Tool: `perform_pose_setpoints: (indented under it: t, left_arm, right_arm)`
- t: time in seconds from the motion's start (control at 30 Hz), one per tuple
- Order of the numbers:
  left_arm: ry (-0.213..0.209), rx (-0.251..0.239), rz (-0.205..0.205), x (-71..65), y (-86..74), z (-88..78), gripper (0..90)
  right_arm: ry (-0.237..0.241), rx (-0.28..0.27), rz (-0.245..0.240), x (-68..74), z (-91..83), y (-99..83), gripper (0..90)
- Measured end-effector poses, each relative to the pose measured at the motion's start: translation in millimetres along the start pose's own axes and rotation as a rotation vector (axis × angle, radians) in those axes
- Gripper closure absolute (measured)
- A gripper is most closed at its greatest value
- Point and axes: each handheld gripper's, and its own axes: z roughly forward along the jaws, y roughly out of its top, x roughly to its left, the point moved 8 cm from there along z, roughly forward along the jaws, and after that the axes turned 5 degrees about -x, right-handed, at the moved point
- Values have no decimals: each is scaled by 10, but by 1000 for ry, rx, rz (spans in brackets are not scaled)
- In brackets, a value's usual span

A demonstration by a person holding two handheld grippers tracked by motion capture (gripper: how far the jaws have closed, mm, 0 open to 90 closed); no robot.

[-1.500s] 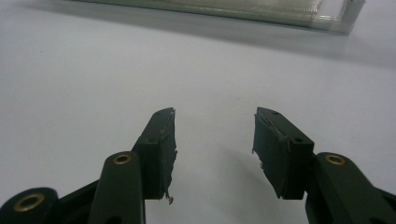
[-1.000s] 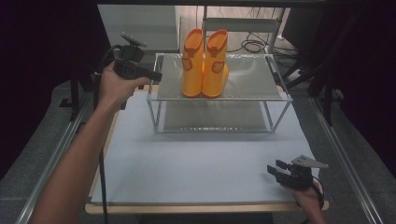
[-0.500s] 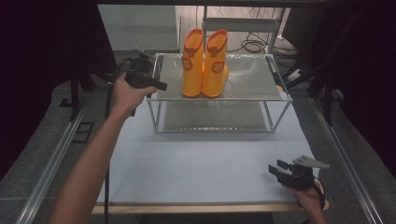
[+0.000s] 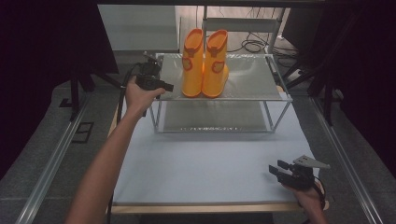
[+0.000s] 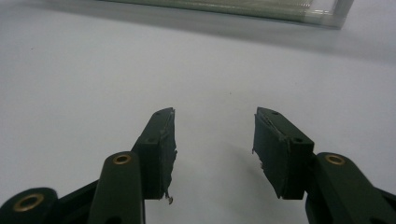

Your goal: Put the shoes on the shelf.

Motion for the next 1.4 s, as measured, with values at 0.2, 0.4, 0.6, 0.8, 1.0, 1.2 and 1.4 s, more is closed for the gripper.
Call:
perform_pose_setpoints:
  t: [0.2,0.4,0.6,0.8,1.0,1.2,1.4]
  left_arm:
    - [3,-12,-21,4,35,121,888]
    - [-4,-7,-20,-72,61,267,887]
    - [1,-12,-34,-101,66,340,896]
    - [2,-22,-45,-136,53,336,900]
    - [12,-13,-40,-173,78,321,900]
    - [11,-10,-50,-192,87,321,900]
    - [-16,-5,-44,-298,107,349,900]
  right_arm:
    - [-2,0,3,-6,2,-5,482]
    - [-4,0,2,-19,0,-9,482]
    - [-5,-1,9,-29,-11,-7,483]
    - [0,-2,4,-15,0,-4,482]
    - [6,-3,5,10,11,4,481]
    - [11,-6,8,23,15,10,482]
    - [16,-4,13,35,11,19,482]
